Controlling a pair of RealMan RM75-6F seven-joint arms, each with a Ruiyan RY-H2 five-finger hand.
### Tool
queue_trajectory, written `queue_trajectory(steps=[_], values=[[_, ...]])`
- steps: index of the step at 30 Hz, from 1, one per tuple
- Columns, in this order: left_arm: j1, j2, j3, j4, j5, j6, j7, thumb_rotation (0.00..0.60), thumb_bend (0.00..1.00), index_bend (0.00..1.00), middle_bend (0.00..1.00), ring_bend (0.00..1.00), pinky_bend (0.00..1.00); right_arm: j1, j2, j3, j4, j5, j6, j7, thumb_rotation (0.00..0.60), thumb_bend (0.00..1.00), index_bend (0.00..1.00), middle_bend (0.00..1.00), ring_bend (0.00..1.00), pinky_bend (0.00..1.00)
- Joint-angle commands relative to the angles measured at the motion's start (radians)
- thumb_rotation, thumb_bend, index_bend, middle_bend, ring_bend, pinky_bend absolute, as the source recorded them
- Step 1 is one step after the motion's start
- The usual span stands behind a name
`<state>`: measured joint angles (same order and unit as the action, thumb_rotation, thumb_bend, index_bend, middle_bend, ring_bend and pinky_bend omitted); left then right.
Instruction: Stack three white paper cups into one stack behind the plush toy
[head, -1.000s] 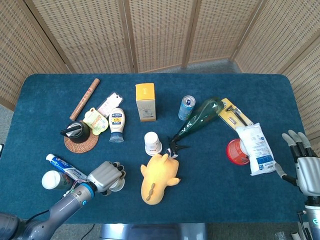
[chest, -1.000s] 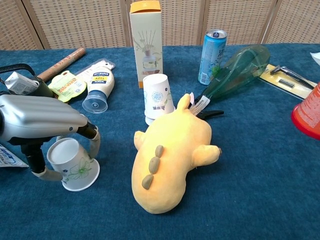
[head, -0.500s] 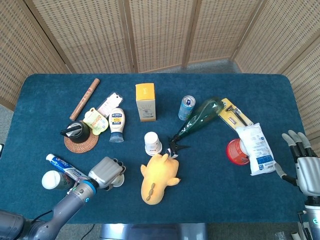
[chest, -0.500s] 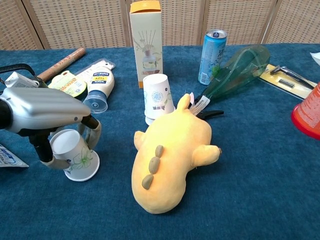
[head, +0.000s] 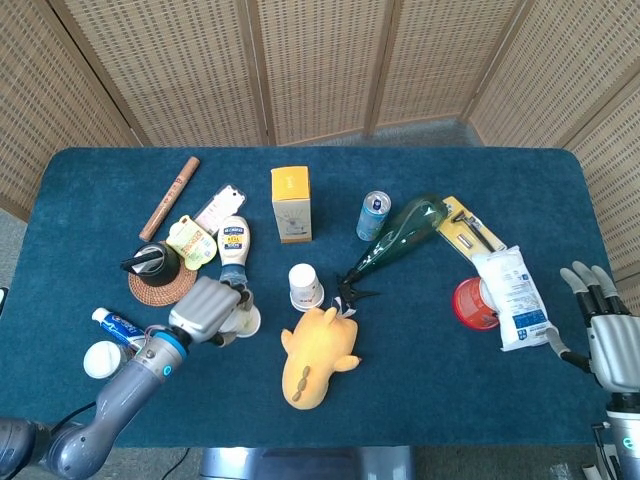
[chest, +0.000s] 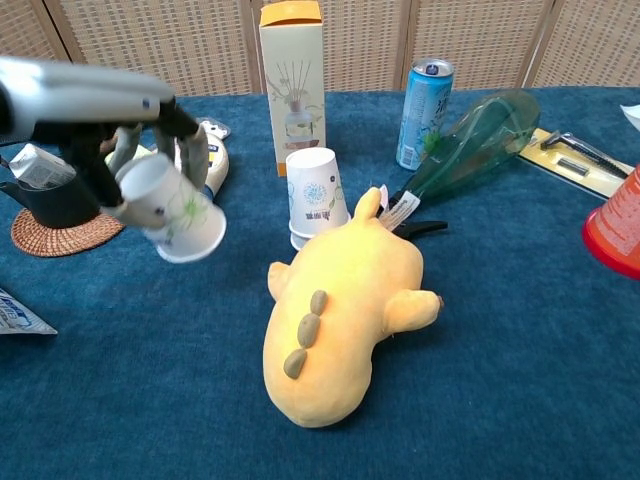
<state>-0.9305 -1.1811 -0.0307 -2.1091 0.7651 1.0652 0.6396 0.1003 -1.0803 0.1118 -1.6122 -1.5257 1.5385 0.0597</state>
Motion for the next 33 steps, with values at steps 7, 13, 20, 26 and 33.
queue_trajectory(steps=[7,13,20,26,33], values=[[-0.06,-0.009,-0.159,0.075,-0.121,0.015,-0.083,0.6,0.31,0.48,0.4,0.37,0.58,0.001,0.0,0.0,0.001,0.0,-0.001,0.002,0.6,0.34,0.1,0.0,0.0,0.37],[-0.093,-0.067,-0.204,0.121,-0.204,0.034,-0.09,0.6,0.31,0.48,0.39,0.37,0.58,0.001,0.001,0.0,0.0,-0.003,0.001,0.004,0.6,0.34,0.11,0.0,0.0,0.37],[-0.132,-0.125,-0.237,0.158,-0.285,0.025,-0.098,0.6,0.31,0.48,0.39,0.37,0.58,-0.001,0.004,0.003,0.0,0.001,0.004,0.012,0.6,0.34,0.11,0.0,0.0,0.37],[-0.155,-0.151,-0.253,0.186,-0.32,0.03,-0.092,0.6,0.31,0.48,0.39,0.37,0.58,0.0,0.005,0.003,0.002,0.002,0.003,0.015,0.6,0.34,0.1,0.0,0.0,0.36],[-0.176,-0.177,-0.264,0.213,-0.365,0.012,-0.093,0.6,0.31,0.47,0.39,0.37,0.58,-0.002,0.008,0.006,0.0,0.006,0.006,0.02,0.6,0.34,0.11,0.0,0.0,0.36]])
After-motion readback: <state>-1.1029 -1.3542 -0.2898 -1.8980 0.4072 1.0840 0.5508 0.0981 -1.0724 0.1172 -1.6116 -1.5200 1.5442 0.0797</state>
